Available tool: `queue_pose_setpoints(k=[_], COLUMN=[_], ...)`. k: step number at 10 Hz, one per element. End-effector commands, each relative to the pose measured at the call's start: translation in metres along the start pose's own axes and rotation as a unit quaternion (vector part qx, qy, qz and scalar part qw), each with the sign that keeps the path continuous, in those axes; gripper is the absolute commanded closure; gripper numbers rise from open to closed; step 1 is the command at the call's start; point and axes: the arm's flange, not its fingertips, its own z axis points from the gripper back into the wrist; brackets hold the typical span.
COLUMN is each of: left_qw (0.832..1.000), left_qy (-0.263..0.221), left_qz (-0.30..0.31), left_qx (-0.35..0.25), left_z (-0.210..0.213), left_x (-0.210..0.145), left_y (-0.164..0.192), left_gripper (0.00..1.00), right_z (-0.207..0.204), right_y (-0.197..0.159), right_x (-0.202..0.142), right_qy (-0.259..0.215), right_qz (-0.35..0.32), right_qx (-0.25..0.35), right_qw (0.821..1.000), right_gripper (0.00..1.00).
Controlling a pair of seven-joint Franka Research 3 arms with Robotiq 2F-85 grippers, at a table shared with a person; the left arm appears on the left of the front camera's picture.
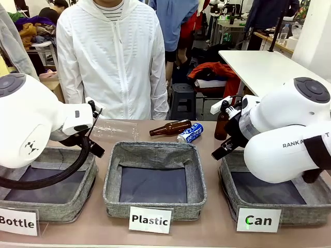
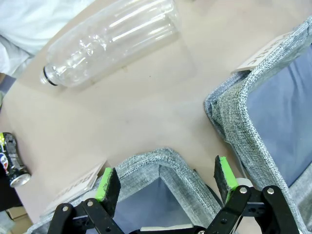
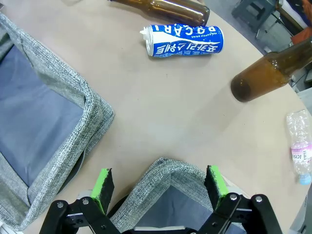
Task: Sort the can waste into the basket.
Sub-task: Pick up the can waste from the table and place it in the right Fabric basket.
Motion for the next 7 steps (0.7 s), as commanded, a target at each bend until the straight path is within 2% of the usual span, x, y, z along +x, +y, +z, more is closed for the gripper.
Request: queue_pose_setpoints(k=[1, 2, 3, 4, 5, 6, 7], left_qw=[1.000, 1.000, 0.999, 0.998, 0.990, 0.983, 0.973], left_qy=[0.000, 0.000, -0.019, -0.026, -0.033, -0.048, -0.057], left_qz=[0.000, 0.000, -0.019, -0.008, 0.054, 0.069, 0.064], left_qx=[0.000, 0.000, -0.018, -0.059, -0.122, -0.163, -0.216], left_z=[0.000, 0.000, 0.026, 0.073, 0.116, 0.156, 0.190], left_x=[0.000, 0.000, 0.001, 0.011, 0.019, 0.028, 0.016], left_y=[0.000, 0.000, 0.004, 0.001, -0.001, -0.007, -0.002], left_gripper=[0.00, 0.00, 0.00, 0.00, 0.00, 0.00, 0.00], right_z=[0.000, 0.000, 0.021, 0.058, 0.093, 0.127, 0.156], right_y=[0.000, 0.000, 0.003, 0.005, 0.004, -0.002, -0.009], right_x=[0.000, 0.000, 0.005, 0.009, 0.015, 0.018, 0.007], right_qy=[0.000, 0.000, -0.025, -0.025, -0.019, -0.013, -0.015], right_qz=[0.000, 0.000, 0.001, -0.004, -0.057, -0.137, -0.155], right_qx=[0.000, 0.000, 0.035, 0.068, 0.109, 0.113, 0.158], right_qw=[1.000, 1.000, 0.999, 0.997, 0.992, 0.984, 0.975], right_gripper=[0.00, 0.00, 0.00, 0.00, 0.00, 0.00, 0.00])
